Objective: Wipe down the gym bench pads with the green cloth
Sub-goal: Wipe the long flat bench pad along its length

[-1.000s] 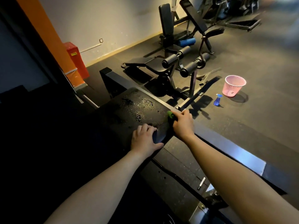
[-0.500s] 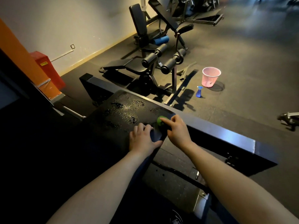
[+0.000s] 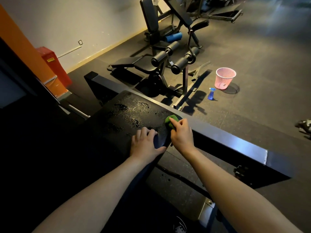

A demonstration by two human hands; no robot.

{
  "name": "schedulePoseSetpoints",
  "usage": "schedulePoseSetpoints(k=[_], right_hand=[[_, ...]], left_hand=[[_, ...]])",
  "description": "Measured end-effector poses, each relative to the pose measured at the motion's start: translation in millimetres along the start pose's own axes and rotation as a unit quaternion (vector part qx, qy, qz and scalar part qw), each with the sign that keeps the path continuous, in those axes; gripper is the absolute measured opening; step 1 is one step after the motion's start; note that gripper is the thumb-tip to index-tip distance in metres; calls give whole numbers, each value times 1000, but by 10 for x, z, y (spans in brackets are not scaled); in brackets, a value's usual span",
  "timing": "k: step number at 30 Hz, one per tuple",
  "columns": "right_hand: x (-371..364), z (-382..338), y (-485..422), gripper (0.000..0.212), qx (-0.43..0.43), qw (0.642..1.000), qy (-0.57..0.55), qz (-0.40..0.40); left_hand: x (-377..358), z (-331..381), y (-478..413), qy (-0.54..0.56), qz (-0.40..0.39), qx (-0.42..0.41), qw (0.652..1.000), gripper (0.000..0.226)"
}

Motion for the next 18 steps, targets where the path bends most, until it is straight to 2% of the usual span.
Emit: schedulePoseSetpoints(k=[6,10,12,16,18], right_hand=[[130,-73,94,51,112,991,46,-63],[201,26,50,54,170,979,83,-73],[245,109,-48,56,149,984,69,-71],[256,185,-206,56,52,996,37,-62],[220,96,-156,55,39,997,15,-61]], left_hand=[[93,-48,-108,-81,-54,-75,992,70],[93,-45,-144,-65,-46,-62,995,70],[89,-18,-161,-39,-39,-32,998,69],[67,19,-181,-6,-38,7,999,70],[66,26,-198,7,-28,24,999,68]])
Point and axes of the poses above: each hand's wrist, its own y-axis away from the middle knuckle, its own x-axis out of the back of the hand, z = x × y, the point moved 2 cm from there along -y, towards the middle knuckle, and after that the axes turned 10 degrees about y, right-handed, at the moved point
